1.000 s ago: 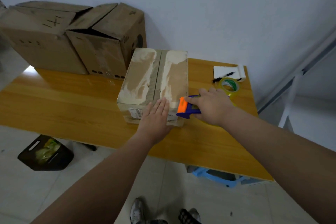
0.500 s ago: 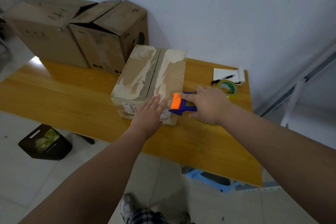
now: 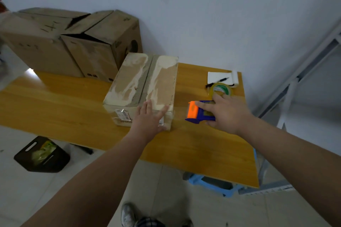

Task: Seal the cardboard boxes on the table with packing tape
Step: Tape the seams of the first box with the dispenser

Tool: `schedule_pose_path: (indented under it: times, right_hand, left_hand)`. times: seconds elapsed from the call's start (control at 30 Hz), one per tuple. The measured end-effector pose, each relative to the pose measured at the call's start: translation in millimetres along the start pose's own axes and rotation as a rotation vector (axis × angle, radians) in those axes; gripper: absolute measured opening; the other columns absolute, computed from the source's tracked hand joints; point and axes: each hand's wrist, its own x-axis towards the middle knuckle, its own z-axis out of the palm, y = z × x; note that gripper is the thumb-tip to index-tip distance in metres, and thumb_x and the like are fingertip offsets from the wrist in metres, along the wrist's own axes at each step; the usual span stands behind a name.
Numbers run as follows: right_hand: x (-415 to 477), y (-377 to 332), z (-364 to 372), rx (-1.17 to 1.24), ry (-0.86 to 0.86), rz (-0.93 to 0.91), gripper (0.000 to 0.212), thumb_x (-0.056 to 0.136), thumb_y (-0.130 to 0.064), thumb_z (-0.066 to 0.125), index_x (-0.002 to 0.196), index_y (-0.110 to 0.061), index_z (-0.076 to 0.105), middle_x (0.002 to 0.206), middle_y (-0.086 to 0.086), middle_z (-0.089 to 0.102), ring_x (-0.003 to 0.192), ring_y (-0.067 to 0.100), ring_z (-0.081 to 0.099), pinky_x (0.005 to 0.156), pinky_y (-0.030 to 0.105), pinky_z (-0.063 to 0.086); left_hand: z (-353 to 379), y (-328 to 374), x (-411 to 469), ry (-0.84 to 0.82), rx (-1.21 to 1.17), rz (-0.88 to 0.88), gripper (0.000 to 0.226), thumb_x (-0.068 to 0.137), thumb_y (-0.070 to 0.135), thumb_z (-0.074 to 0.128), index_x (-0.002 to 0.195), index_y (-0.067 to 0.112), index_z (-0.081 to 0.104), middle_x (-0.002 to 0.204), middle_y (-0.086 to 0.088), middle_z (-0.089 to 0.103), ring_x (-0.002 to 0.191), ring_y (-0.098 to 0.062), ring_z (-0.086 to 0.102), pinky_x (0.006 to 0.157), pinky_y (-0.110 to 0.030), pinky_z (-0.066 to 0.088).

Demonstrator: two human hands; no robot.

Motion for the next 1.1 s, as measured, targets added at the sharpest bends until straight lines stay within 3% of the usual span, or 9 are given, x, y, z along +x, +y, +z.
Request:
schedule_pose_path:
  times: [0.13, 0.23, 0.3, 0.37, 0.47, 0.77, 0.93, 1.1]
  right_hand:
    - [-2, -3, 8, 0.01, 0.018, -0.018, 0.071, 0.091, -0.057, 0.046, 0.149, -0.042, 0.008, 0.127, 0.006, 0.045, 0.111, 0.026, 0.047, 0.082, 0.033, 0.038]
    - [-4, -2, 11, 0.008, 0.028, -0.021, 0.071, 0.092, -0.056, 0.045, 0.149, -0.042, 0.005, 0.127, 0.006, 0.044, 0.111, 0.025, 0.047, 0.084, 0.033, 0.037]
    - [-6, -2, 12, 0.014, 0.035, -0.017, 0.071, 0.092, -0.056, 0.044, 0.149, -0.042, 0.005, 0.126, 0.006, 0.044, 0.11, 0.025, 0.046, 0.084, 0.033, 0.037]
    - [-8, -2, 13, 0.026, 0.042, -0.018, 0.071, 0.092, -0.058, 0.044, 0.149, -0.043, 0.005, 0.125, 0.005, 0.044, 0.108, 0.024, 0.047, 0.081, 0.032, 0.034]
    - [-13, 7, 11, 0.085, 0.05, -0.039, 0.076, 0.088, -0.064, 0.045, 0.149, -0.045, 0.004, 0.124, 0.005, 0.043, 0.107, 0.023, 0.046, 0.081, 0.031, 0.035]
    - [-24, 19, 16, -0.015, -0.029, -0.045, 0.07, 0.091, -0.059, 0.045, 0.149, -0.044, 0.007, 0.126, 0.006, 0.042, 0.109, 0.025, 0.046, 0.086, 0.035, 0.036]
    - [9, -9, 10, -0.092, -0.191, -0.043, 0.061, 0.094, -0.048, 0.048, 0.148, -0.039, 0.021, 0.125, 0.009, 0.045, 0.109, 0.032, 0.049, 0.083, 0.039, 0.037]
    - [34, -35, 10, -0.046, -0.302, -0.002, 0.039, 0.092, -0.041, 0.055, 0.13, -0.038, 0.045, 0.107, 0.004, 0.049, 0.087, 0.026, 0.049, 0.062, 0.034, 0.032]
  left_hand:
    - [-1, 4, 3, 0.038, 0.014, -0.021, 0.075, 0.093, 0.059, 0.036, 0.149, 0.034, -0.006, 0.156, -0.022, 0.001, 0.144, -0.034, 0.001, 0.115, -0.05, 0.005]
    - [-5, 13, 11, 0.124, -0.001, 0.103, 0.068, 0.098, 0.045, 0.038, 0.15, 0.015, 0.007, 0.159, -0.009, 0.002, 0.145, -0.021, 0.0, 0.116, -0.037, 0.0]
    - [-5, 18, 17, 0.113, -0.088, 0.109, 0.071, 0.097, 0.041, 0.042, 0.15, 0.009, 0.007, 0.159, -0.007, 0.003, 0.145, -0.018, 0.005, 0.115, -0.031, 0.006]
    - [0, 20, 19, 0.133, -0.077, 0.1, 0.075, 0.096, 0.043, 0.044, 0.15, 0.012, 0.001, 0.159, -0.007, 0.003, 0.145, -0.018, 0.006, 0.115, -0.03, 0.01]
    - [12, 20, 17, 0.183, -0.032, 0.105, 0.065, 0.101, 0.039, 0.031, 0.15, 0.016, -0.004, 0.159, -0.006, 0.002, 0.145, -0.017, 0.004, 0.116, -0.031, 0.008]
    - [22, 24, 16, 0.251, -0.116, 0.032, 0.057, 0.102, 0.036, 0.024, 0.15, 0.021, 0.0, 0.159, -0.003, 0.004, 0.145, -0.015, 0.005, 0.114, -0.028, 0.005]
    - [26, 25, 17, 0.302, -0.1, 0.01, 0.055, 0.101, 0.037, 0.022, 0.15, 0.023, 0.0, 0.158, -0.002, 0.007, 0.145, -0.015, 0.007, 0.112, -0.027, 0.003]
    - [30, 22, 18, 0.299, -0.111, 0.026, 0.054, 0.102, 0.035, 0.023, 0.15, 0.022, 0.003, 0.158, -0.003, 0.01, 0.144, -0.016, 0.011, 0.114, -0.028, 0.008]
